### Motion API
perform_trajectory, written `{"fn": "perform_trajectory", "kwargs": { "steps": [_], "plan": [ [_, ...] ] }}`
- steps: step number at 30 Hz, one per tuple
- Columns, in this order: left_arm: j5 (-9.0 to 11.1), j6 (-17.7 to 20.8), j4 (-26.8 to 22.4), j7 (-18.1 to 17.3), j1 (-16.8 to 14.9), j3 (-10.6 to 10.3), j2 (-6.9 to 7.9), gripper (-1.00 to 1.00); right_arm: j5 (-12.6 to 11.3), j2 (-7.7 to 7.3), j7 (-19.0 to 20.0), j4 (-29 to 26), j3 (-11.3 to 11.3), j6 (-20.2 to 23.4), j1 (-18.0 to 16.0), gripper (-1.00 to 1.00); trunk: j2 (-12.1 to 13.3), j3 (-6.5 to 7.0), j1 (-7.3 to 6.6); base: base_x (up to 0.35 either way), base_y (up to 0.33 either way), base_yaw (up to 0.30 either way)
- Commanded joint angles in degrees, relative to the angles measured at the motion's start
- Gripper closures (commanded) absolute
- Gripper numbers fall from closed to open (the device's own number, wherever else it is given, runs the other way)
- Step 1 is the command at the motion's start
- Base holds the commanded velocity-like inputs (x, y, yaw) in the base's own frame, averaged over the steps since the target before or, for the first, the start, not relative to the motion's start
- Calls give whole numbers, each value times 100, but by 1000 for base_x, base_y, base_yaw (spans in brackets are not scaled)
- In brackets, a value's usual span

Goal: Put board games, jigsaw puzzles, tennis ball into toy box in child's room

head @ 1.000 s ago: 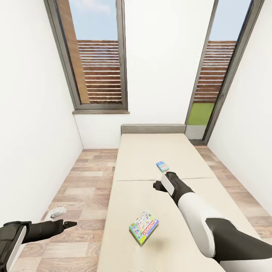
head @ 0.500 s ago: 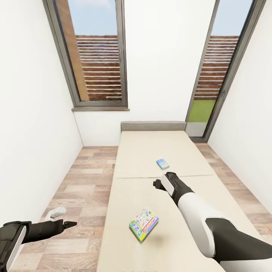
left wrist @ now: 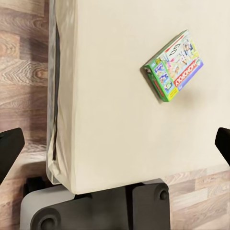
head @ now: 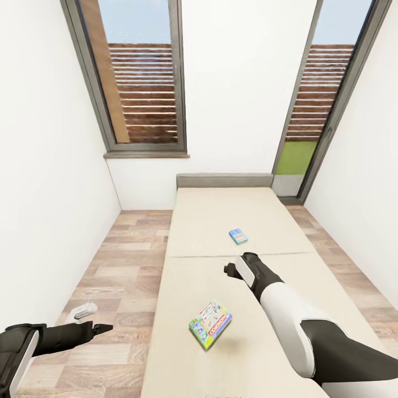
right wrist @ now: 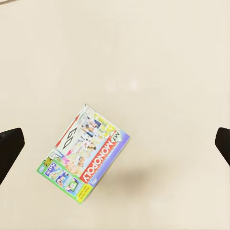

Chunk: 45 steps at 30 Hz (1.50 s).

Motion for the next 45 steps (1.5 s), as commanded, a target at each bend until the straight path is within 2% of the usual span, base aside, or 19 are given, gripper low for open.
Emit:
{"fn": "perform_trajectory", "kwargs": {
  "steps": [1,45],
  "plan": [
    [-2,42,-3,-20,-5,3,-2,-100,-39,6,-40,-10,-34,11,-3,-100,-13,-22,3,0,0,0],
    [-41,42,-3,21,-5,-8,-8,-100,-30,6,-40,-10,-34,11,-1,-100,-13,-437,3,0,0,0]
  ]
}}
